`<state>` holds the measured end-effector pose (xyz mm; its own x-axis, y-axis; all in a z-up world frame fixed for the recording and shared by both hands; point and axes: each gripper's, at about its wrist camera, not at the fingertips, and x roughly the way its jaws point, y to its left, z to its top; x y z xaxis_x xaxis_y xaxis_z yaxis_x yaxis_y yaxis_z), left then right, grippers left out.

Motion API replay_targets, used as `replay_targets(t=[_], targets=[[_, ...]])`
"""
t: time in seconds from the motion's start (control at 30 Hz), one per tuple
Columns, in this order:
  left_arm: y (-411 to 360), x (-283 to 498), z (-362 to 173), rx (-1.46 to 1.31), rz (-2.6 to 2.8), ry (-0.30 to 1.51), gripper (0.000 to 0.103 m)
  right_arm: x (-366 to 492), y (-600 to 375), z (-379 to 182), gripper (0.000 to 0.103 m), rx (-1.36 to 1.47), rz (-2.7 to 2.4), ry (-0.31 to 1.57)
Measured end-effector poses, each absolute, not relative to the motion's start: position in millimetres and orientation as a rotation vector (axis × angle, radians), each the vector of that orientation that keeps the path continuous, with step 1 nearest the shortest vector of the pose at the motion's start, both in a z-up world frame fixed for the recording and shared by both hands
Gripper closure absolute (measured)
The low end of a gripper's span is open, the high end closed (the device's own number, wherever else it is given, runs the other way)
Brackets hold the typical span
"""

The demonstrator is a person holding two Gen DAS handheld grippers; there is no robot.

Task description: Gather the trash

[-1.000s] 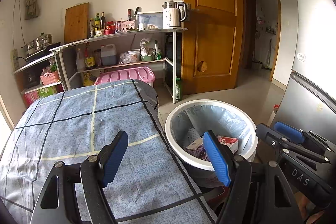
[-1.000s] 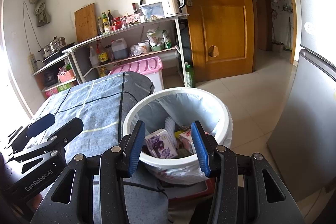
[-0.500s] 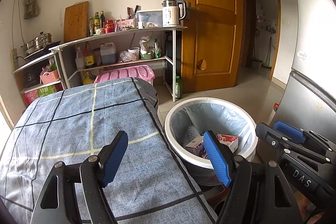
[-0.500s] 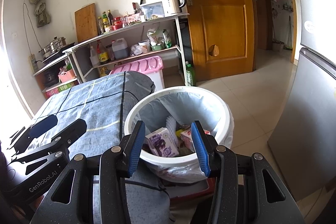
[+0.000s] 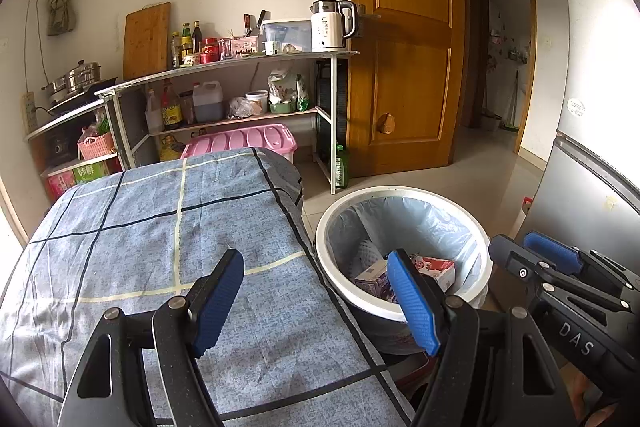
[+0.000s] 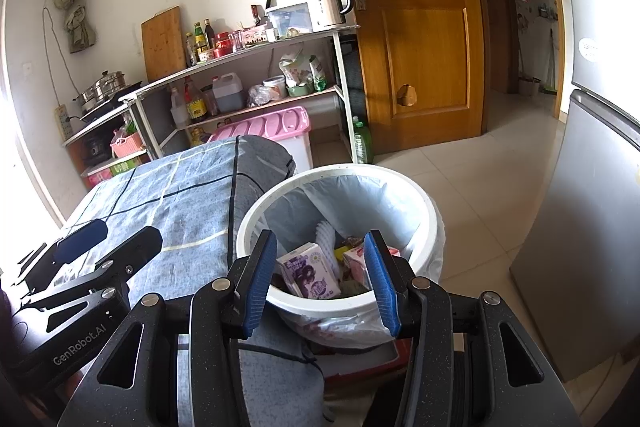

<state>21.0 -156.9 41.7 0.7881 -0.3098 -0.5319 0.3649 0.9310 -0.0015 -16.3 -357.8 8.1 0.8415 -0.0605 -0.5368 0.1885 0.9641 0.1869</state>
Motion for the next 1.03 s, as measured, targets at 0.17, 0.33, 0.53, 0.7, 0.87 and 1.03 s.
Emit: replay_targets(t=[0.17, 0.33, 0.53, 0.7, 0.87, 1.03], targets=[[-158.4, 20.8, 41.6, 0.111, -0.368, 0.556, 0.029, -17.6, -356.4, 7.8, 0.056, 0.236, -0.132, 0.559], [-159.8, 22.0, 40.3, 0.111, -0.37, 0.562, 0.029, -16.4, -356.3, 8.0, 0.056, 0.237, -0.131, 0.567], [-159.3, 21.4, 38.0, 0.108, -0.372, 0.566, 0.029, -15.7, -357.1, 8.8, 0.056, 0.239, -0.131, 0.568], [-158.5, 20.9, 37.0, 0.105, -0.372, 0.568, 0.029, -15.9, -357.0, 8.9, 0.056, 0.24, -0.13, 0.567], [-158.6, 20.9, 36.8, 0.105, -0.374, 0.571, 0.029, -16.1, -356.8, 8.9, 0.056, 0.24, -0.13, 0.568], [-160.1, 19.8, 36.5, 0.108, -0.376, 0.571, 0.029, -15.9, -357.2, 8.6, 0.056, 0.24, -0.13, 0.569]])
